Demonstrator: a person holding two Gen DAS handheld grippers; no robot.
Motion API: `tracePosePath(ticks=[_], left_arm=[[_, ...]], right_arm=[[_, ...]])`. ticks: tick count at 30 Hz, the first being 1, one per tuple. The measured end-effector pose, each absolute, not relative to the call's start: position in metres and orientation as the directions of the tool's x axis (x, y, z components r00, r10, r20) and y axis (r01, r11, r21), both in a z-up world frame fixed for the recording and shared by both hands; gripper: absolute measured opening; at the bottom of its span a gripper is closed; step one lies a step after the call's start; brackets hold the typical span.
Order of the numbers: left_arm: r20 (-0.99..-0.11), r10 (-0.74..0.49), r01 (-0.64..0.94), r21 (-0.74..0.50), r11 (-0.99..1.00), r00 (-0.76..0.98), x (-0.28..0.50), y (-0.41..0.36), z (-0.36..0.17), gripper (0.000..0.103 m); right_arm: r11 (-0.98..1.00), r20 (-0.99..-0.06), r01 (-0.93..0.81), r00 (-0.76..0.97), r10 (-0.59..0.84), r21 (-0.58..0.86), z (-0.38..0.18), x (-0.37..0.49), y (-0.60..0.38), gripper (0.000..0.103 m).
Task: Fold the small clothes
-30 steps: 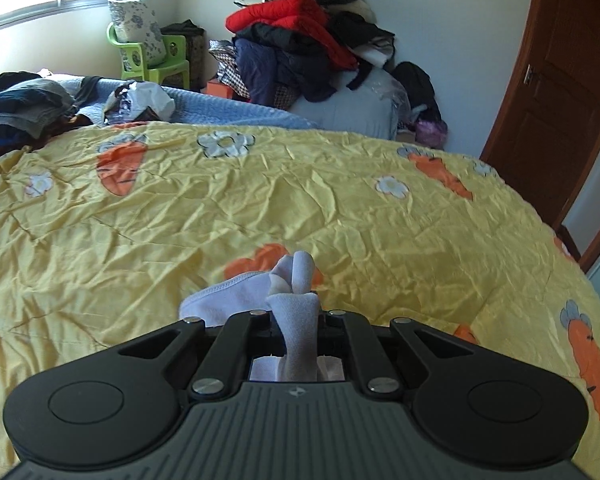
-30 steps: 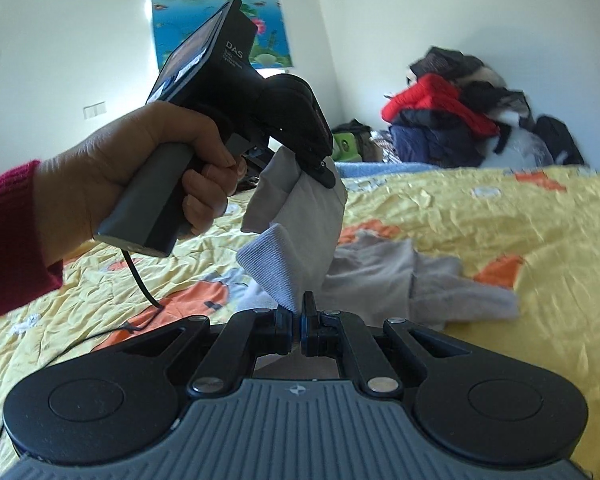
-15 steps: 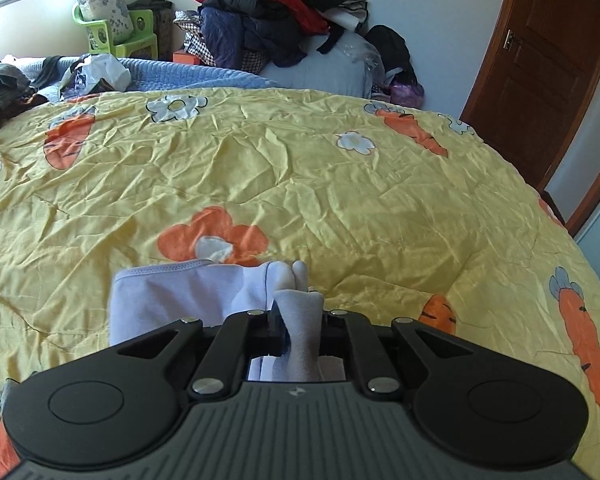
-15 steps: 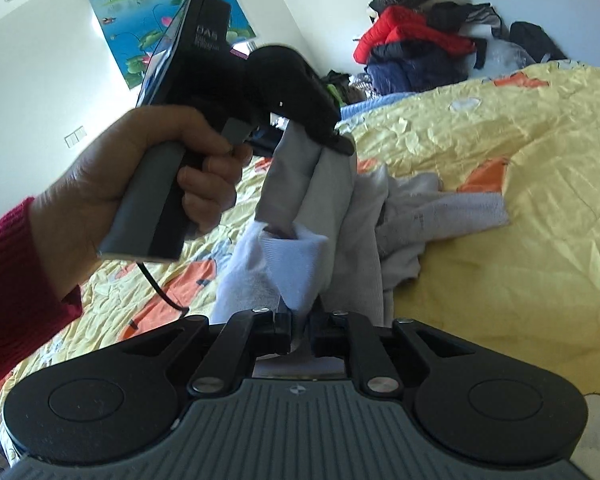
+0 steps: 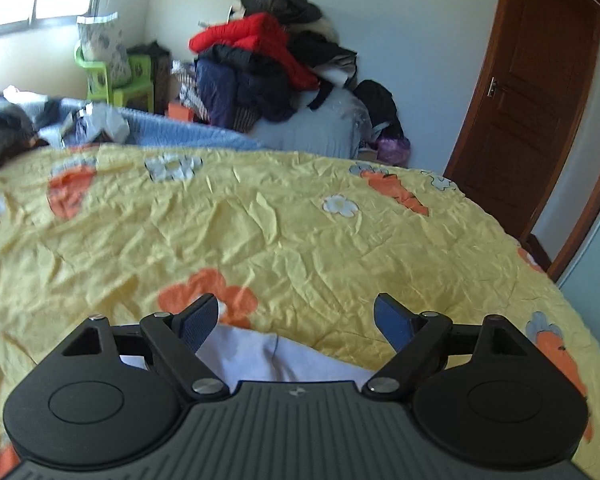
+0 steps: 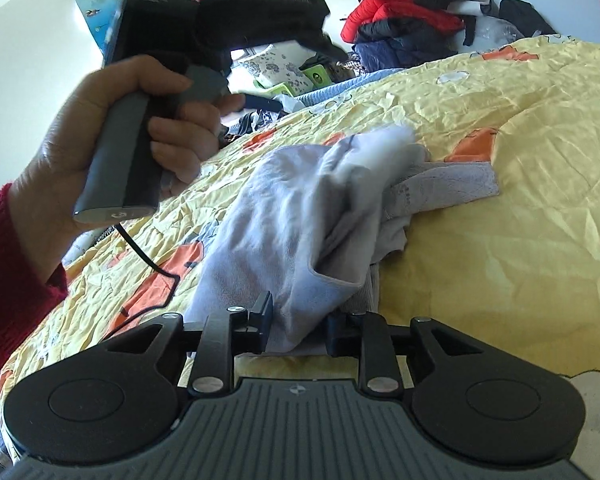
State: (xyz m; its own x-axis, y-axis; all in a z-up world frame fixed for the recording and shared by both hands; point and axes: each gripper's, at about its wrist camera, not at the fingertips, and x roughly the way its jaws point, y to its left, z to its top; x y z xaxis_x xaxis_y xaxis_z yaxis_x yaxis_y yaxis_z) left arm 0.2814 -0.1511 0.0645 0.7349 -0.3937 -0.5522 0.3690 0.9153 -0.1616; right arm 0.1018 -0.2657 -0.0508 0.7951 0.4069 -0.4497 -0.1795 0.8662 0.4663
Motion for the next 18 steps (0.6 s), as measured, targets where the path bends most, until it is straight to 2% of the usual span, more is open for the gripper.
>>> tracePosePath(ticks=[5,11,18], left_arm=[[-0.55,-0.309,0.315,-0.087,0.945,0.776,0.264,-0.123,0.058,0.086],[-0.596,-0.246,0.231,-0.103,0.968,0.765,0.237,-0.072,0.03,0.086],[-0.65,-0.243,0.172,-0.173,0.97,0.72,0.203,-0.039,-0.001,0.086]], right_arm=[[0.851,-0.452,-0.183,0.781,0.43,0.493,-0.053,0.099,-0.275,0.037],[0.856,-0.462,-0.175,0.78,0.422,0.487,-0.044,0.087,-0.29,0.037],[0.909,-0.424,-0.115,0.856,0.296,0.401,-0.019,0.08,-0.299,0.039]])
